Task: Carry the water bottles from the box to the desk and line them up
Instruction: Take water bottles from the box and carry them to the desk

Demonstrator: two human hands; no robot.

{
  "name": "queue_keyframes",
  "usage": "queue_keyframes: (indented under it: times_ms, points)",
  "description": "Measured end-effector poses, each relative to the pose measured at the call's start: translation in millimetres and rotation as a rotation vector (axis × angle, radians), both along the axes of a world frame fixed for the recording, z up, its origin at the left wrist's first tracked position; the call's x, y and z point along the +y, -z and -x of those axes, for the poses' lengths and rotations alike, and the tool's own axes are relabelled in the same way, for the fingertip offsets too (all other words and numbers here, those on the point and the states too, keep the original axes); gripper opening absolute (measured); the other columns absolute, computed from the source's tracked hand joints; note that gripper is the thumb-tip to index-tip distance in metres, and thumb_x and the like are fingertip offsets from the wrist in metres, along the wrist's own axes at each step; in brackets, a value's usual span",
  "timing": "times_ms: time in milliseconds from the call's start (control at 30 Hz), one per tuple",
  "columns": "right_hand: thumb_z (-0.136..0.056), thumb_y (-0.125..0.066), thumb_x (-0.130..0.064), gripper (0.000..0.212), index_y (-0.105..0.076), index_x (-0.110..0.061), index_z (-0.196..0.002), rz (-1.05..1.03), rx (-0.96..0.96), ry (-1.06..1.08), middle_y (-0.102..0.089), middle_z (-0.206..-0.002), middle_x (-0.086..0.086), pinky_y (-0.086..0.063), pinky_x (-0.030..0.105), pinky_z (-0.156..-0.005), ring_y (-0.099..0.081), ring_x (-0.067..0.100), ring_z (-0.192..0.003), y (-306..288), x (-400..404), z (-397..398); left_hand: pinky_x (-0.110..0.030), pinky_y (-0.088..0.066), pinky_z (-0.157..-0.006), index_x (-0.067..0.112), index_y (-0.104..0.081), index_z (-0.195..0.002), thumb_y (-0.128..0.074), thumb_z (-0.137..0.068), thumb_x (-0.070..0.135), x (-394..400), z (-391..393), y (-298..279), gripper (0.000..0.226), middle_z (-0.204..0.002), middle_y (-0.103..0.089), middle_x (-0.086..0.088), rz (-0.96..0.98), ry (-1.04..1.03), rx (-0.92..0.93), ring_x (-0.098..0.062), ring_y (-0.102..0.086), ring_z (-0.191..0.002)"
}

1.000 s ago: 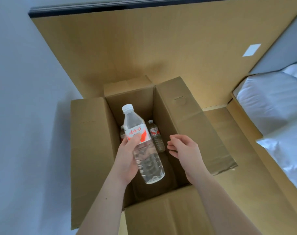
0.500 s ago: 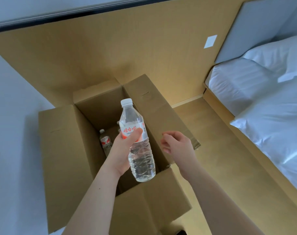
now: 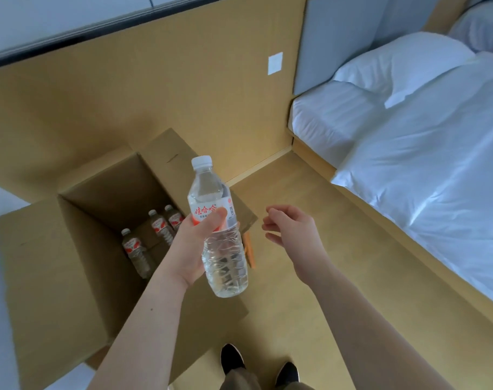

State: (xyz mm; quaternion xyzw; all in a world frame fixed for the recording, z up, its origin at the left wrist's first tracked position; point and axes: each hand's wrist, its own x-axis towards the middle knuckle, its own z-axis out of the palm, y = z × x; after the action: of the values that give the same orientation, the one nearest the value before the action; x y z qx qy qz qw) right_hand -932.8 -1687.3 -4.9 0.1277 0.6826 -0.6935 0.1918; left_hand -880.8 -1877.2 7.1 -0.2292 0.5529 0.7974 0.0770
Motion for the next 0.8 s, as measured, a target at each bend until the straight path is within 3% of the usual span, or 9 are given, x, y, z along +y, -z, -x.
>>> queue_keyframes:
  times_ms: [200,367,533,667,800]
  points:
    - [-0.095,-0.060,-0.025,0.015,-0.073,-0.022,-0.101,0.030,0.006,0.154,-0.073,-0.083,-0.008,-0.061,0.033,-0.086,-0.073,0.010,-0.086,-0.2,60.7,-8.3,-0.046,-0.062,-0.084,0.023,-0.076,-0.108,-0.079,-0.073,0.045,48.5,15.9,-6.1,0.042,-0.106,-0.075,-0.011,0.062,0.170,0.039,-0.029,-0.074,-0.095]
    - [-0.096,-0.059,-0.023,0.015,-0.073,-0.021,-0.102,0.031,0.016,0.339,-0.073,-0.090,-0.003,-0.060,0.032,-0.084,-0.073,0.011,-0.088,-5.2,112.3,-17.1,-0.042,-0.059,-0.079,0.006,-0.066,-0.120,-0.080,-0.069,0.047,93.5,41.9,-13.5,0.067,-0.102,-0.069,-0.015,0.085,0.352,0.078,-0.028,-0.070,-0.090]
    - [-0.095,-0.060,-0.021,0.014,-0.073,-0.019,-0.101,0.018,0.035,0.552,-0.073,-0.089,-0.002,-0.060,0.031,-0.084,-0.073,0.012,-0.088,-16.4,165.7,-28.6,-0.044,-0.060,-0.082,0.019,-0.074,-0.110,-0.084,-0.061,0.045,152.0,71.0,-18.3,0.056,-0.106,-0.073,-0.016,0.062,0.542,0.097,-0.030,-0.073,-0.096]
    - [-0.096,-0.059,-0.021,0.014,-0.072,-0.019,-0.099,-0.003,0.053,0.704,-0.072,-0.090,-0.002,-0.060,0.032,-0.085,-0.072,0.012,-0.088,-22.0,202.6,-40.4,-0.039,-0.062,-0.077,0.028,-0.081,-0.092,-0.084,-0.060,0.043,203.0,90.6,-16.9,0.035,-0.097,-0.075,-0.012,0.036,0.706,0.117,-0.026,-0.074,-0.086]
    - [-0.097,-0.059,-0.021,0.013,-0.071,-0.016,-0.098,-0.012,0.045,0.859,-0.071,-0.088,-0.002,-0.060,0.035,-0.088,-0.072,0.012,-0.086,-22.7,231.8,-53.8,-0.043,-0.059,-0.078,0.021,-0.078,-0.102,-0.086,-0.062,0.039,248.8,102.8,-10.2,0.044,-0.097,-0.073,-0.013,0.026,0.854,0.147,-0.027,-0.072,-0.086]
